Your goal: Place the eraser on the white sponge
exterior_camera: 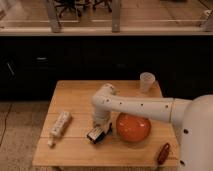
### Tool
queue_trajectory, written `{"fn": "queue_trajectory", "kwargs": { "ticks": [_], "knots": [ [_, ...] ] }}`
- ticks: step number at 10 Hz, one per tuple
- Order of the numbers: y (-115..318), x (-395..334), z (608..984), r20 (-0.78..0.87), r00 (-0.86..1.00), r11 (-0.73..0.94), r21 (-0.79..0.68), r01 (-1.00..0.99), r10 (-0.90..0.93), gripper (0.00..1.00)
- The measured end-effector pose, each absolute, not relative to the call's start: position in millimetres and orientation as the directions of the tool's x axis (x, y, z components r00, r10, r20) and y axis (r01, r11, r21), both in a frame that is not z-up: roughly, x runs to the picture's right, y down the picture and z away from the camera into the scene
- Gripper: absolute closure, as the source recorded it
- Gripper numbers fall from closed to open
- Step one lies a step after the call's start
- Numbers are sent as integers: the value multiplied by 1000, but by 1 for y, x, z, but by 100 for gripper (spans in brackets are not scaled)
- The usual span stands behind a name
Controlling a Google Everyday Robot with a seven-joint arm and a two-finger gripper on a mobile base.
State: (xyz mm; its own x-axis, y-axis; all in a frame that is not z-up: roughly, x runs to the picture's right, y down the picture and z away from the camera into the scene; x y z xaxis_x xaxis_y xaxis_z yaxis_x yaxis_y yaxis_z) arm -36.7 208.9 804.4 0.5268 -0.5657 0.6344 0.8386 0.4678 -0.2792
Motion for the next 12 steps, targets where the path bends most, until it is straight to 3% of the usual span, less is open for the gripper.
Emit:
{"fn": "queue_trajectory", "kwargs": {
  "ticks": [7, 8, 12],
  "knots": [
    [214, -41, 809, 631, 488, 435, -252, 864, -603, 97],
    [214, -41, 809, 634, 483, 433, -249, 867, -603, 91],
    [215, -43, 808, 654, 468, 424, -239, 874, -595, 48]
  ]
}}
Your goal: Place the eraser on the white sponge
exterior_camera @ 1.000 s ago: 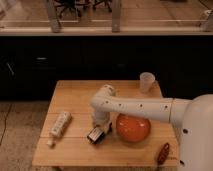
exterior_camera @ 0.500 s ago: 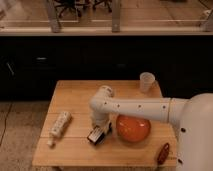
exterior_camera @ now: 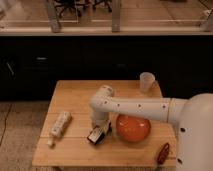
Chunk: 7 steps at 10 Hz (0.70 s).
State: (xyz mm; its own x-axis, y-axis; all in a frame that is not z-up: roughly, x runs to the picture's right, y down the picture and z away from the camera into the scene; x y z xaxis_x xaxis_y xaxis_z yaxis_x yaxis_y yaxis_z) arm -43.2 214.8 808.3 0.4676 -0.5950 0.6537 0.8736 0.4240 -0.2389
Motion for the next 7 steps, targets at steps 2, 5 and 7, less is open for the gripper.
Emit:
{"fn": "queue_trajectory", "kwargs": {
  "ticks": [2, 5, 7],
  "knots": [
    [215, -44, 808, 660, 461, 420, -235, 877, -594, 28],
    [214, -46, 805, 663, 451, 415, -226, 881, -597, 20],
    [214, -48, 804, 664, 452, 416, -226, 881, -596, 20]
  ]
}}
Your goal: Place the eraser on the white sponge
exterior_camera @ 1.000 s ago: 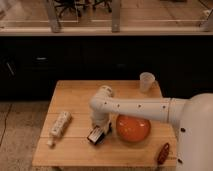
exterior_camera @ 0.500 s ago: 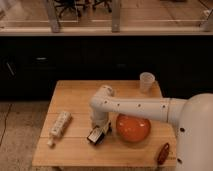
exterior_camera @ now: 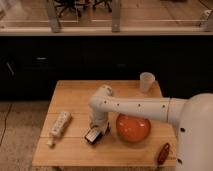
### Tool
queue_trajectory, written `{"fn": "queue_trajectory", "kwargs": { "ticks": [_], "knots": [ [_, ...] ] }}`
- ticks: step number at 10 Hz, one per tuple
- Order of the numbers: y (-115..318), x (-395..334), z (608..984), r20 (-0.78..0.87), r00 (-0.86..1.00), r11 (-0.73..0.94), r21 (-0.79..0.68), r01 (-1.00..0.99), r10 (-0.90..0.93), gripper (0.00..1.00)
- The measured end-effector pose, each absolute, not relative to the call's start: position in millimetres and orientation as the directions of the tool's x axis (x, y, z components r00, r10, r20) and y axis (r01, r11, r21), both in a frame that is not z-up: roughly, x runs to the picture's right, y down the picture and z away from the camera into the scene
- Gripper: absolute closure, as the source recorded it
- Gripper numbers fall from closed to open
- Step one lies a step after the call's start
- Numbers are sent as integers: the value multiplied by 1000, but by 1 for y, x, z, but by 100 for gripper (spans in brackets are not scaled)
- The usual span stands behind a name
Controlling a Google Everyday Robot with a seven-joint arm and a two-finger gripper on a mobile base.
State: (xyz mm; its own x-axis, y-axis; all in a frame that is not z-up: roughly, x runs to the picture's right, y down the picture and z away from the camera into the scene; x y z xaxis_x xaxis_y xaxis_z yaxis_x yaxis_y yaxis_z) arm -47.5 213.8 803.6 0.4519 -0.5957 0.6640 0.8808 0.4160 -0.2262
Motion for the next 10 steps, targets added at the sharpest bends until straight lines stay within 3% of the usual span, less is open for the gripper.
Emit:
{"fn": "queue_trajectory", "kwargs": {
  "ticks": [5, 10],
  "knots": [
    [212, -49, 795, 654, 471, 429, -239, 871, -592, 20],
    [189, -60, 760, 627, 481, 476, -193, 858, -613, 20]
  ]
}}
